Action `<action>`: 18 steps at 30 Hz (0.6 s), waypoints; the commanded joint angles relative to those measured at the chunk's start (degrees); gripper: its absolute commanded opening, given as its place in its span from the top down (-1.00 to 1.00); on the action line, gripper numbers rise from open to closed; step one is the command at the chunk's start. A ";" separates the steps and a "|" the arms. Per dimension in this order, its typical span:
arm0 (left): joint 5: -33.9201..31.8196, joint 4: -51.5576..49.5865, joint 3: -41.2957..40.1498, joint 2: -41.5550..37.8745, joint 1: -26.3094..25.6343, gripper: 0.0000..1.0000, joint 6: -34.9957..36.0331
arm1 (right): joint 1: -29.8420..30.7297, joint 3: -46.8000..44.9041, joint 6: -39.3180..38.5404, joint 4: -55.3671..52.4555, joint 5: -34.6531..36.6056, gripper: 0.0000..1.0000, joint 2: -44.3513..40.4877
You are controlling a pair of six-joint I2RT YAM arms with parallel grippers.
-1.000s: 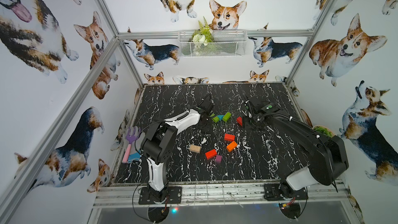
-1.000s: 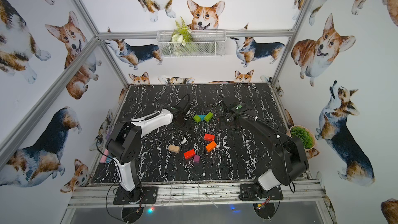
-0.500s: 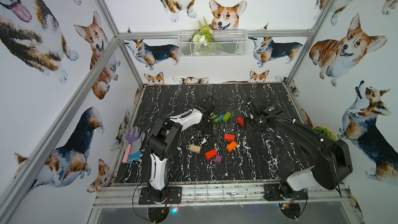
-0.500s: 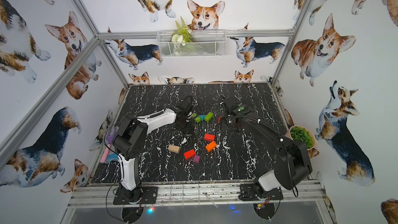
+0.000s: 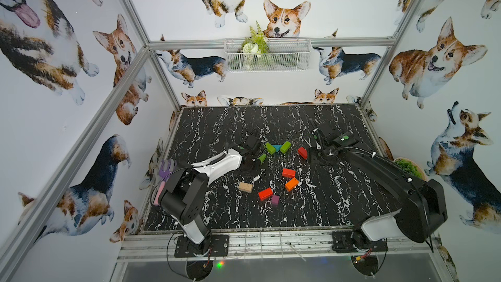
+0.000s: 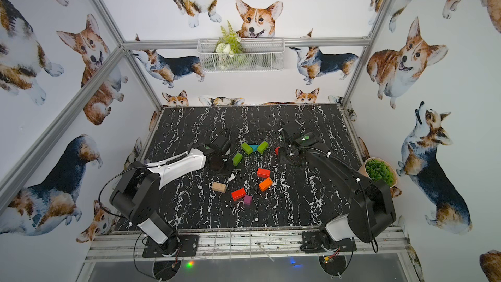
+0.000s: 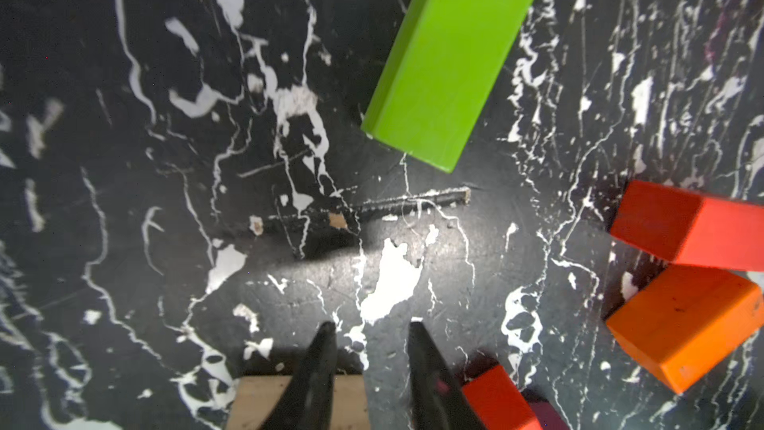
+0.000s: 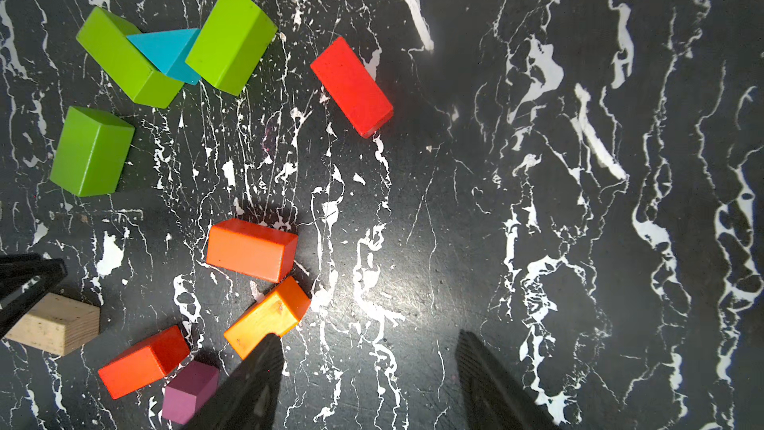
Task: Assemble a heart with building blocks
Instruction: Assemble the building block at the center of the board.
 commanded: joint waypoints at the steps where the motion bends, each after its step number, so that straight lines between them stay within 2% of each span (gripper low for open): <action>1: 1.07 4.98 -0.95 1.00 0.20 0.80 -9.69 | -0.10 -0.04 0.56 -0.27 -0.53 -0.38 -0.19; 6: -0.32 5.44 1.12 4.55 0.42 0.96 -10.31 | -0.10 -0.35 0.36 -0.55 -0.39 -0.38 -1.31; 11: -3.73 3.99 4.90 7.57 1.02 0.98 -9.70 | -0.10 -1.18 0.55 -0.55 -0.37 -0.38 -2.01; 18: -4.16 4.64 7.40 10.75 2.18 0.97 -9.11 | -0.10 -1.21 0.38 -0.72 -0.36 -0.37 -2.04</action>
